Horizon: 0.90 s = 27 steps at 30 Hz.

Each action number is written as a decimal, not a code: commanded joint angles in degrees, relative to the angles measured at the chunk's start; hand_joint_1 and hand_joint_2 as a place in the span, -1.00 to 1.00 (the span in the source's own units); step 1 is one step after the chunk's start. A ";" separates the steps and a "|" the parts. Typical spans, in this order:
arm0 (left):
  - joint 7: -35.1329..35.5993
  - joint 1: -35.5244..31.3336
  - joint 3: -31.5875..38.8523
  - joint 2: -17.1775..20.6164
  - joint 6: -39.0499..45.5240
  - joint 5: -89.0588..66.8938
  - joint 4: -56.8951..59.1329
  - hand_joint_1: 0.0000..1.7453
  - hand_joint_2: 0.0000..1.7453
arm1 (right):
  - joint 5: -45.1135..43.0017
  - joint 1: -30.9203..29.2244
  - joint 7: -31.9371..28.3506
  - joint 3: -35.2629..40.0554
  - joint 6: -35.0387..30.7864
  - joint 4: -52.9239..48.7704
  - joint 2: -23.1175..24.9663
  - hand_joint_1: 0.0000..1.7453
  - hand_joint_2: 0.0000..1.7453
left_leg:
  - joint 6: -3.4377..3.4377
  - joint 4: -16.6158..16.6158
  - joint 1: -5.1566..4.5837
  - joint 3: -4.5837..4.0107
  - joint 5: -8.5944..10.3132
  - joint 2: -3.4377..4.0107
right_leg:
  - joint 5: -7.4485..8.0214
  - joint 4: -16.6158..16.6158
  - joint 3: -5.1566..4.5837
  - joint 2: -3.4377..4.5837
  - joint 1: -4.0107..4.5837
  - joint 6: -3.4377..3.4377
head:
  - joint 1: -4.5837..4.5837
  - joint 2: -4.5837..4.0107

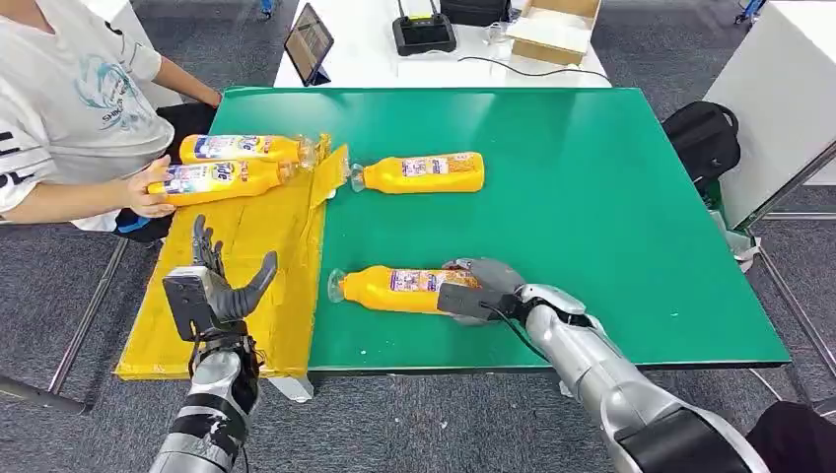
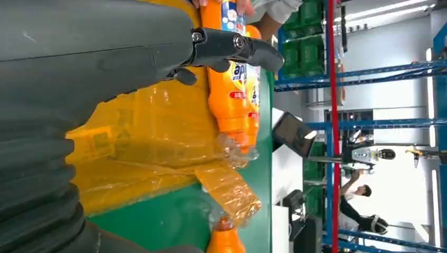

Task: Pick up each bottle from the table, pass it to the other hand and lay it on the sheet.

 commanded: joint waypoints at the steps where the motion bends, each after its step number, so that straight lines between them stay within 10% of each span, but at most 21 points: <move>1: 1.19 0.47 1.00 -0.91 -2.35 -0.08 0.76 -1.00 1.00 | -8.50 12.69 -5.19 -11.50 -14.68 -21.45 3.11 1.00 1.00 | 0.05 -0.07 0.04 0.27 -0.11 0.04 | -0.09 -0.09 0.28 -0.03 0.08 -0.19 | -0.02 0.00; 16: 4.37 4.37 0.94 -1.20 -4.03 3.60 -4.57 -1.00 1.00 | -19.79 25.09 -14.82 -25.51 -32.57 -47.47 9.58 1.00 1.00 | 0.06 0.00 -0.01 -0.06 -0.10 -0.08 | -0.12 0.01 0.01 -0.10 0.03 -0.15 | -0.02 0.00; 27: 11.86 8.97 -10.92 -1.14 -28.25 17.84 -13.41 -1.00 1.00 | -18.89 27.72 -17.42 -17.20 -21.99 -36.13 11.12 1.00 1.00 | 0.08 -0.03 0.03 0.07 -0.16 0.02 | -0.13 -0.06 0.13 -0.02 0.07 -0.16 | 0.00 0.00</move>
